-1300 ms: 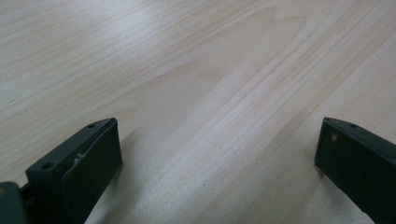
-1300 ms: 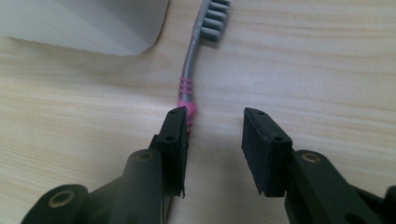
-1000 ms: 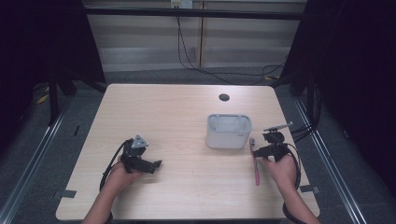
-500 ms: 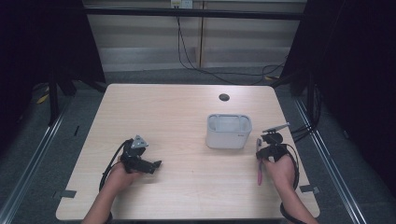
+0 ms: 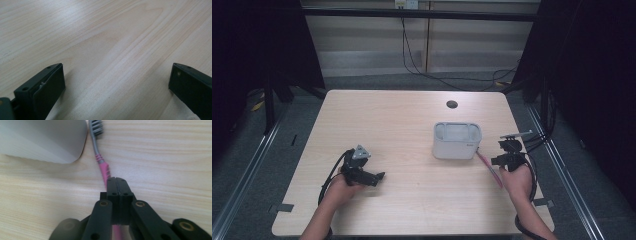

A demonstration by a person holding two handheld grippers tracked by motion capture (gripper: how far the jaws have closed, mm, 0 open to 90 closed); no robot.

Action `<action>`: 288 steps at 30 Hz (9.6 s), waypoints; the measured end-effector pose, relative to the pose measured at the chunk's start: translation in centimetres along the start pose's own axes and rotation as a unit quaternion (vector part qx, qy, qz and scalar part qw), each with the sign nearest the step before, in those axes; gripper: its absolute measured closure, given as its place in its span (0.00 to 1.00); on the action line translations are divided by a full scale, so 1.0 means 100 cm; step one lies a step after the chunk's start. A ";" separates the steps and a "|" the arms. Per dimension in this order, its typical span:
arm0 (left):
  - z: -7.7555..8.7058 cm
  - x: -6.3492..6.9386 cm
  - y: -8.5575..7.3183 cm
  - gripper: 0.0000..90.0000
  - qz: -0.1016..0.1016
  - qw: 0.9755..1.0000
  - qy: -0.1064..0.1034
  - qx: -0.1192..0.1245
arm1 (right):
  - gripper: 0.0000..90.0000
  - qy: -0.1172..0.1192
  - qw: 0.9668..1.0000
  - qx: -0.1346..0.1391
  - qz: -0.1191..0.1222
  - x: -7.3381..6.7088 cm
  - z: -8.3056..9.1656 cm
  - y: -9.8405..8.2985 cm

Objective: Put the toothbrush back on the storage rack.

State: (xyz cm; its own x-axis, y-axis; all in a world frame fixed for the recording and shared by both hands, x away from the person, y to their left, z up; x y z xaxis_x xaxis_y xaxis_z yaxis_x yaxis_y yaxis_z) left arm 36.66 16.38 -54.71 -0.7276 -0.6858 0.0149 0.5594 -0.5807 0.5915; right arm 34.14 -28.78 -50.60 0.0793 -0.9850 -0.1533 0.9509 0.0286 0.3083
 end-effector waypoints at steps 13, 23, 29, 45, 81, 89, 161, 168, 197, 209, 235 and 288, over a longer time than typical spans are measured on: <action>0.000 0.000 0.000 0.00 -0.004 1.000 0.000 -0.003 | 0.77 -0.002 1.000 -0.001 0.012 -0.001 -0.014 0.011; 0.000 0.000 -0.001 0.00 -0.004 1.000 0.000 -0.002 | 0.90 -0.009 0.999 -0.013 0.028 -0.008 -0.023 0.007; 0.001 0.000 -0.001 0.00 -0.004 1.000 0.000 -0.002 | 0.90 -0.010 1.000 -0.012 0.003 0.003 -0.019 0.000; 0.001 0.000 -0.001 0.00 -0.002 1.000 0.000 -0.001 | 0.82 -0.020 1.000 -0.015 0.012 0.004 -0.021 0.010; 0.001 0.000 -0.001 0.00 -0.002 1.000 0.001 -0.002 | 0.90 0.020 0.996 0.082 -0.010 0.003 0.015 0.015; 0.001 0.000 -0.001 0.00 -0.001 1.000 0.001 -0.001 | 0.90 0.022 0.993 0.115 -0.006 0.000 0.026 0.018; 0.001 0.000 -0.001 0.00 -0.002 1.000 0.002 -0.001 | 0.90 0.019 0.953 0.301 0.039 -0.053 0.086 0.101; 0.001 0.000 -0.001 0.00 -0.002 1.000 0.001 -0.001 | 0.90 0.017 0.951 0.305 0.042 -0.055 0.083 0.108; 0.001 0.000 -0.001 0.00 -0.002 1.000 0.003 -0.002 | 0.90 0.008 0.949 0.314 0.044 -0.058 0.069 0.130; 0.001 0.000 -0.001 0.00 -0.002 1.000 0.003 -0.003 | 0.89 0.008 0.949 0.312 0.046 -0.061 0.059 0.130; 0.001 0.000 -0.001 0.00 -0.002 1.000 0.002 -0.002 | 0.89 0.012 0.951 0.304 0.056 -0.061 0.049 0.114; 0.001 0.000 -0.001 0.00 -0.001 1.000 0.002 -0.002 | 0.89 0.021 0.951 0.303 0.062 -0.055 0.055 0.078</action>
State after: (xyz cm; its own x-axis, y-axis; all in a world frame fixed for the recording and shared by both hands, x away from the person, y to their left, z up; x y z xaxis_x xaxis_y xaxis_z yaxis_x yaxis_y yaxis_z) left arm 36.57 16.51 -54.70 -0.7268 -0.6868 0.0098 0.5593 -0.5836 0.5887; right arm 39.52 -24.04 -42.21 0.2028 -0.9725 -0.1143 0.5881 0.0276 0.8083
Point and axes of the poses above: each handheld gripper's, and its own axes: z roughly backward along the jaws, y roughly out of its top, x roughly to its right, the point moved 5 cm from there along -z, roughly forward along the jaws, and after that the axes turned 8 degrees about -x, right-handed, at the moved point
